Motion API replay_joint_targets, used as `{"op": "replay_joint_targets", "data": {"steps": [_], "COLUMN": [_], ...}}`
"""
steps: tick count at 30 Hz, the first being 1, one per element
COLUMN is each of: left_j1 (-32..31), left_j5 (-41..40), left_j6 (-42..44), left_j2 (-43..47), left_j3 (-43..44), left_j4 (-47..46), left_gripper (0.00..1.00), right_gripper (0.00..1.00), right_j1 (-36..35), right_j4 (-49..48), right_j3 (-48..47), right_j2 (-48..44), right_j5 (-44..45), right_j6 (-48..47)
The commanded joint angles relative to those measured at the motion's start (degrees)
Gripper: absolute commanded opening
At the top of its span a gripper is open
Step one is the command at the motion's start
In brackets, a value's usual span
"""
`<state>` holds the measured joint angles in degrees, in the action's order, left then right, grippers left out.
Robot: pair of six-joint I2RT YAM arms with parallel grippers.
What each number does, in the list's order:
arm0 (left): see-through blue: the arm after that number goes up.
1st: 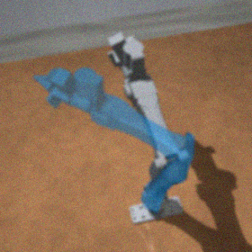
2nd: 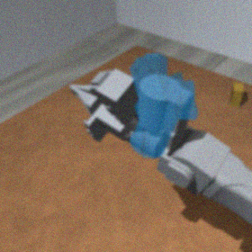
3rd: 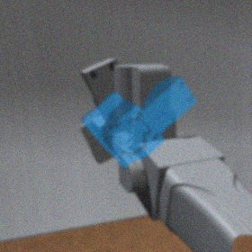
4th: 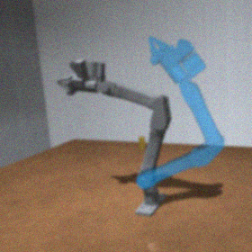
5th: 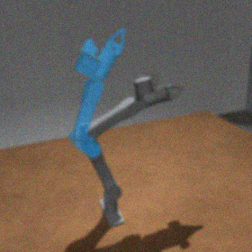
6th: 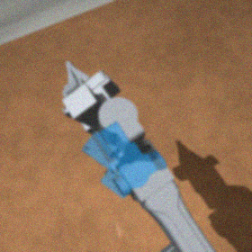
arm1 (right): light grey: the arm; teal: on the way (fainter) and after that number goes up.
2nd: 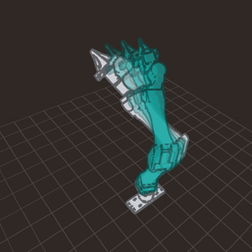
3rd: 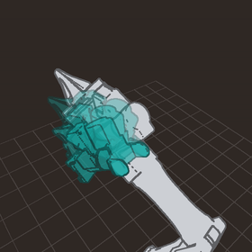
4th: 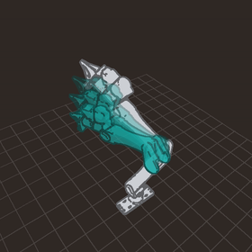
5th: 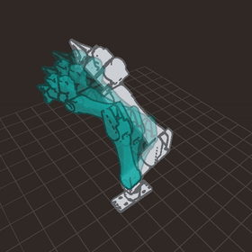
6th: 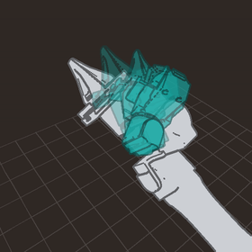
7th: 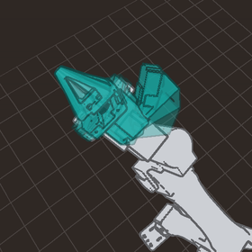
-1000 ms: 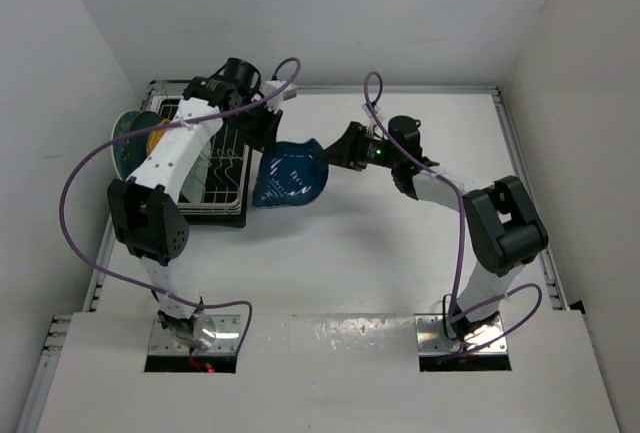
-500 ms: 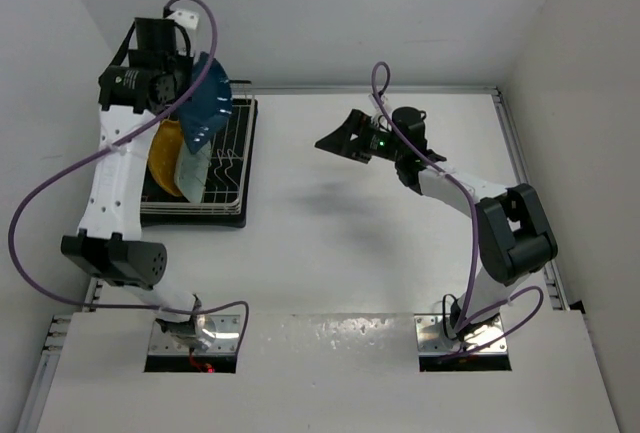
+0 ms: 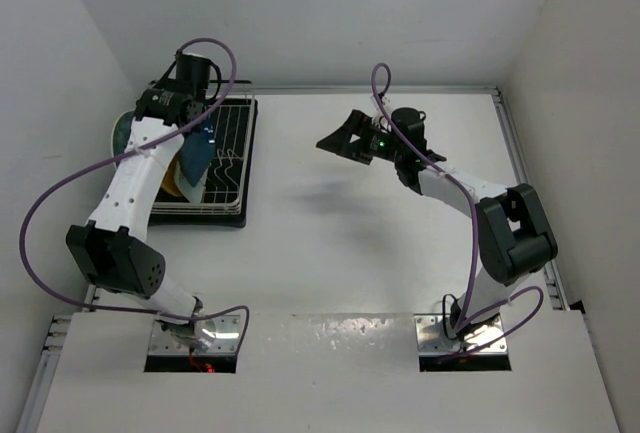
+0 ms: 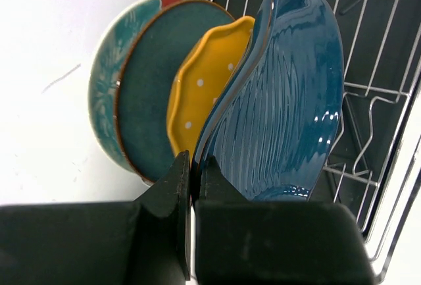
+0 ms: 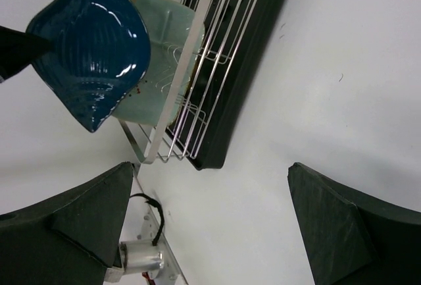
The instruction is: Load the plates into the dish rack
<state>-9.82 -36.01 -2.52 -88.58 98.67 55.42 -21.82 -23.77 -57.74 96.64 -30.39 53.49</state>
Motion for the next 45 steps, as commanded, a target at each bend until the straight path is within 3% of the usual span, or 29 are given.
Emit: {"op": "replay_joint_targets", "data": {"steps": [1, 7, 17, 22, 26, 31, 33, 37, 39, 45], "left_j1": [-2.0, -5.1, -8.2, -8.7, -6.1, -4.8, -4.2, -3.7, -3.7, -8.0], "left_j5": [-5.8, -17.4, -23.9, -18.9, -8.7, -5.4, -3.5, -1.3, -0.7, -6.2], "left_j6": [-4.1, -3.5, -2.5, -1.9, -0.6, -2.0, -2.0, -2.0, -2.0, 1.7], "left_j2": [3.1, 3.1, 3.1, 3.1, 2.3, 1.7, 1.7, 2.3, 3.3, 4.5], "left_j3": [-2.9, -8.1, -14.2, -17.2, -21.7, -22.2, -22.2, -23.0, -24.1, -24.8], "left_j4": [-7.4, -13.0, -17.4, -18.5, -20.6, -21.8, -21.8, -21.2, -20.5, -20.0], "left_gripper": [0.00, 0.00, 0.00, 0.00, 0.00, 0.00, 0.07, 0.09, 0.02, 0.00], "right_gripper": [1.00, 1.00, 1.00, 1.00, 1.00, 1.00, 1.00, 1.00, 1.00, 1.00], "right_j1": [0.6, 1.4, 2.1, 2.6, 2.8, 3.1, 3.7, 3.7, 3.5, 3.8], "right_j4": [-1.5, -2.2, -2.8, -3.5, -3.8, -3.7, -3.4, -3.7, -3.8, -3.6], "right_j3": [0.1, 1.0, 1.4, 1.8, 2.0, 2.3, 2.3, 2.5, 2.5, 2.2], "right_j2": [-2.4, -2.7, -2.7, -2.5, -2.3, -2.7, -2.7, -2.9, -2.9, -2.6], "right_j5": [0.8, 0.7, 0.6, 0.7, 0.4, 0.2, 0.1, 0.2, 0.2, 0.3], "right_j6": [-0.8, 0.2, 0.5, 0.7, 1.3, 1.1, 1.1, 1.2, 1.1, 1.1]}}
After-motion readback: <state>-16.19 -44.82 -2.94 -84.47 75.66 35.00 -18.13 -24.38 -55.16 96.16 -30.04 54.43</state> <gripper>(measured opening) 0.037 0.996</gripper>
